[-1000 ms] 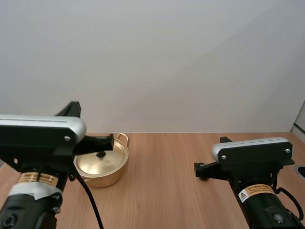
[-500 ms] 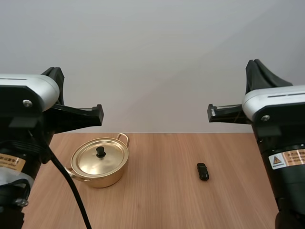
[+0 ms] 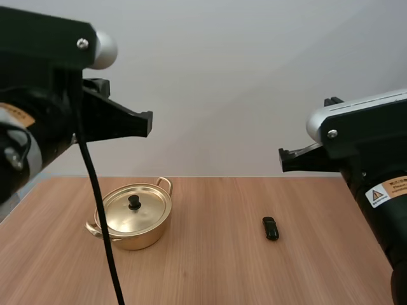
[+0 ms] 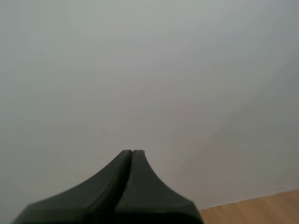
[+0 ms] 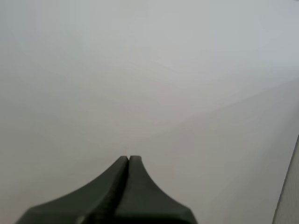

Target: Open the pot, put the car inside, and close it

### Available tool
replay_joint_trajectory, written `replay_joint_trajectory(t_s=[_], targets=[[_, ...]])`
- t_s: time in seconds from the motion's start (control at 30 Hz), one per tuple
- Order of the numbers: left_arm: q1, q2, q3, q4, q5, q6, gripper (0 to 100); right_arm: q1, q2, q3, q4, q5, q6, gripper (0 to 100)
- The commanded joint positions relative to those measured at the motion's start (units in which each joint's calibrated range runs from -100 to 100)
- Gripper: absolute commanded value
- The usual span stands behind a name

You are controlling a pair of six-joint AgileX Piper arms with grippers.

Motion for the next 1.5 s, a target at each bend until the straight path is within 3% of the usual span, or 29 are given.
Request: replay_joint_trajectory(t_s=[0.0, 0.27, 0.33, 0.4, 0.57, 0.63, 0.93, 1.47], targets=[[1.12, 19.5, -4.9, -0.8, 33.6, 6.6, 0, 0.0, 0.0, 0.0, 1.0, 45.2, -1.1, 0], [1.67, 37.6, -11.1, 5.1, 36.5, 8.0, 0, 0.0, 0.0, 0.0, 4.4, 47.2, -5.4, 0], [1.67, 40.2, -11.4, 6.8, 36.6, 7.8, 6, 0.0, 0.0, 0.0, 4.4, 47.2, -5.5, 0], [1.67, 41.9, -11.4, 7.2, 36.6, 7.8, 19, 0.0, 0.0, 0.0, 4.4, 47.2, -5.5, 0], [1.67, 45.3, -11.4, 7.2, 36.8, 6.8, 74, 0.0, 0.0, 0.0, 4.5, 47.2, -5.5, 0], [1.67, 46.7, -11.4, 7.2, 37.2, 6.7, 90, 0.0, 0.0, 0.0, 4.5, 47.2, -5.5, 0], [1.67, 56.1, -11.4, 7.2, 40.8, 6.8, 93, 0.0, 0.0, 0.0, 4.5, 47.2, -5.5, 0], [1.67, 66.3, -11.4, 8.2, 32.8, 7.8, 92, 0.0, 0.0, 0.0, 4.5, 47.2, -5.5, 0]])
